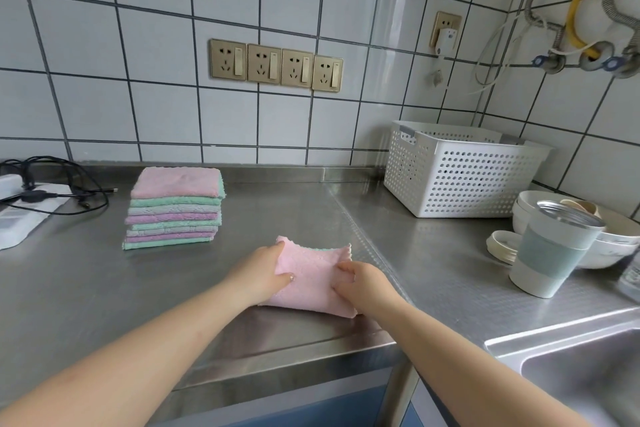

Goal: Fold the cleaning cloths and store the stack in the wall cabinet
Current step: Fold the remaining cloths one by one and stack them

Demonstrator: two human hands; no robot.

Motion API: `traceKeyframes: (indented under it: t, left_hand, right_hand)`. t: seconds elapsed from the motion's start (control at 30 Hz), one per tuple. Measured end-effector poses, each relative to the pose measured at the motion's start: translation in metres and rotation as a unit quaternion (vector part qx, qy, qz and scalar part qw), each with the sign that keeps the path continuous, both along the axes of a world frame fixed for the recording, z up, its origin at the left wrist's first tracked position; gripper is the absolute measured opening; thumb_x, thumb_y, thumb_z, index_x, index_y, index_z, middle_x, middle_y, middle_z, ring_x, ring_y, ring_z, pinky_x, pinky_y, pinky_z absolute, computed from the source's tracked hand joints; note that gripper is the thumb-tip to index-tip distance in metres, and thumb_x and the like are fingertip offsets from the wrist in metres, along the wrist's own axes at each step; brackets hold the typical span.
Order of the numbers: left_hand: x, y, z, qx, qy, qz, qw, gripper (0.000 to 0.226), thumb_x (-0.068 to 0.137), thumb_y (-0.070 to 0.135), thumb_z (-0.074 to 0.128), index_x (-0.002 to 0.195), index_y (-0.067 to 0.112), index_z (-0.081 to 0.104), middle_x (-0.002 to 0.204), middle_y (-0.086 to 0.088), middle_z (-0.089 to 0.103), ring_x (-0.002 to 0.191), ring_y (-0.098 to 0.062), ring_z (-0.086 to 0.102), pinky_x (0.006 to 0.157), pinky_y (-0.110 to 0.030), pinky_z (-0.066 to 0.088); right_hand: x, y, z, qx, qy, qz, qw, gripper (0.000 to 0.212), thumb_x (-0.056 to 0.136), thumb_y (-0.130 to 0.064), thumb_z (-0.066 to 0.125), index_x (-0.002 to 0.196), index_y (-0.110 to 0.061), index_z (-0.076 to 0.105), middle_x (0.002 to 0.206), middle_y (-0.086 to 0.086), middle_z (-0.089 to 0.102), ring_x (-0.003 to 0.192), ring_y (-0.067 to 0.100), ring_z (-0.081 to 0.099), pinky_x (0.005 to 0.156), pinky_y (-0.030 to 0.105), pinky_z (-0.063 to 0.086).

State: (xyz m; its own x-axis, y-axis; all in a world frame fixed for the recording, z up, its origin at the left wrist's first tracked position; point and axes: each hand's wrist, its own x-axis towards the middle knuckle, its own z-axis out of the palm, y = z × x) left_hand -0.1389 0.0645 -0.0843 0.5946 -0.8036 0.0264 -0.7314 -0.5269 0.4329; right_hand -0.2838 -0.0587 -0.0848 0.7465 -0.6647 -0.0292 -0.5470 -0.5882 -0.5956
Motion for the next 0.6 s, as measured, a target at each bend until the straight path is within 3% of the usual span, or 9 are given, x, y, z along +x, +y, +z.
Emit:
traceKeyframes:
  t: [0.13,0.23,0.33,0.4,0.5,0.6]
  left_hand:
    - [0.002,-0.006,-0.003,0.016,-0.008,0.016,1.000,0.065,0.089,0.037,0.056,0.144,0.016,0.028,0.122,-0.008,0.052,0.109,-0.025,0.053,0.083,-0.030,0.043]
    - [0.002,-0.010,-0.004,0.025,-0.023,0.028,0.999,0.049,0.088,0.037,0.057,0.127,0.009,0.044,0.114,-0.012,0.057,0.103,-0.028,0.056,0.070,-0.030,0.039]
    - [0.003,-0.012,-0.004,0.043,-0.028,0.032,0.998,0.041,0.088,0.037,0.057,0.112,0.005,0.049,0.113,-0.013,0.057,0.101,-0.029,0.057,0.066,-0.029,0.034]
    - [0.006,-0.010,-0.002,0.050,-0.032,0.030,0.998,0.040,0.087,0.040,0.057,0.113,0.010,0.050,0.120,-0.010,0.051,0.104,-0.028,0.055,0.071,-0.029,0.038]
    - [0.012,-0.008,0.001,0.016,-0.112,0.035,0.993,0.045,0.090,0.039,0.050,0.130,0.019,0.047,0.143,-0.002,0.037,0.127,-0.026,0.043,0.098,-0.031,0.038]
    - [0.006,-0.016,0.001,-0.050,-0.157,-0.019,0.986,0.047,0.094,0.030,0.028,0.133,0.016,0.049,0.147,0.001,0.039,0.135,-0.020,0.036,0.108,-0.030,0.031]
  right_hand:
    - [0.004,-0.005,0.000,0.018,0.016,-0.001,1.000,0.042,0.092,-0.020,0.049,0.133,-0.021,0.052,0.122,0.006,0.062,0.108,0.022,0.058,0.079,0.022,0.044]
    - [0.007,-0.007,0.001,-0.002,0.037,0.006,0.999,0.044,0.094,-0.021,0.048,0.138,-0.020,0.046,0.129,0.008,0.059,0.117,0.024,0.054,0.089,0.023,0.041]
    - [0.010,-0.008,0.002,-0.015,0.057,0.016,0.998,0.045,0.095,-0.020,0.046,0.140,-0.017,0.043,0.134,0.009,0.055,0.120,0.026,0.052,0.093,0.026,0.041]
    - [0.010,-0.016,0.003,-0.006,0.053,0.005,0.999,0.051,0.094,-0.022,0.048,0.143,-0.018,0.036,0.140,0.009,0.048,0.122,0.025,0.051,0.094,0.028,0.043]
    - [0.009,-0.030,0.005,-0.045,0.012,-0.047,0.998,0.052,0.094,-0.030,0.047,0.144,-0.020,0.035,0.149,0.005,0.032,0.126,0.021,0.048,0.100,0.030,0.041]
    - [0.020,-0.025,0.005,-0.121,-0.028,-0.023,0.992,0.046,0.098,-0.027,0.043,0.142,-0.016,0.040,0.155,0.003,0.025,0.138,0.021,0.033,0.111,0.033,0.030]
